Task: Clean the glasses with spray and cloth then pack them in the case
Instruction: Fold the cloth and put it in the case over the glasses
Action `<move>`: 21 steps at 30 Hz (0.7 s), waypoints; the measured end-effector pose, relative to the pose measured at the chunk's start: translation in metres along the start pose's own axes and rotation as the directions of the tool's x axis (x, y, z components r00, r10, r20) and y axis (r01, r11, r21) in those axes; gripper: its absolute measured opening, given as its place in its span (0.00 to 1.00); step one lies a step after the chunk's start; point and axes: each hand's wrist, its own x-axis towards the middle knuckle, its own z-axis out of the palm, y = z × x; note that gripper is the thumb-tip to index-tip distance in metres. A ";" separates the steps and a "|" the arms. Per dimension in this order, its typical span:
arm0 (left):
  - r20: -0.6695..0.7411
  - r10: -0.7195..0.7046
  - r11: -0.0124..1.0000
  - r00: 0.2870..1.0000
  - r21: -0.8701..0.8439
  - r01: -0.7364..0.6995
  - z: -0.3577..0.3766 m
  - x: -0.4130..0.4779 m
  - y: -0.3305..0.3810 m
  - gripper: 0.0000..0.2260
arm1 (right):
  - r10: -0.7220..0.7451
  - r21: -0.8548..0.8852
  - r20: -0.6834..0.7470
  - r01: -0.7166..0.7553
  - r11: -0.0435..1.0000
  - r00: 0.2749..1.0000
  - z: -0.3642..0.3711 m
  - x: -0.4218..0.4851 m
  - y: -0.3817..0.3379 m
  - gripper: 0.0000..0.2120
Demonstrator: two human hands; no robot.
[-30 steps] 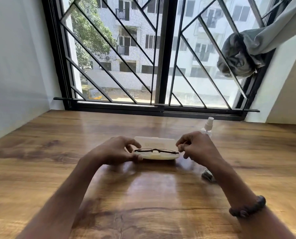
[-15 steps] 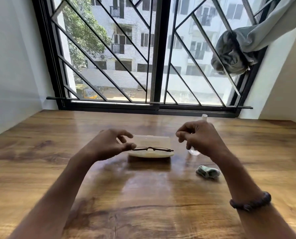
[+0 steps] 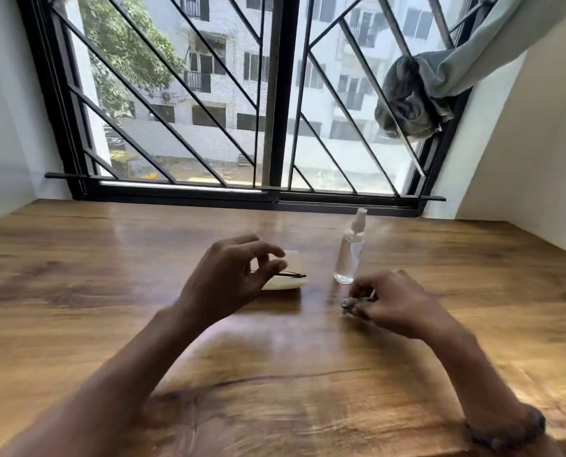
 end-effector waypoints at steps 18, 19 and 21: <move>0.014 -0.263 0.870 0.965 -0.427 0.244 -0.005 0.005 0.014 0.04 | -0.334 0.330 -0.594 0.600 0.729 0.732 0.036 0.039 -0.081 0.15; 0.026 -0.242 0.871 0.970 -0.436 0.229 -0.004 0.003 0.015 0.05 | -0.335 0.316 -0.605 0.603 0.732 0.723 0.040 0.037 -0.079 0.15; 0.025 -0.197 0.887 0.980 -0.421 0.189 -0.003 0.002 0.017 0.07 | -0.365 0.268 -0.624 0.628 0.730 0.691 0.041 0.036 -0.077 0.14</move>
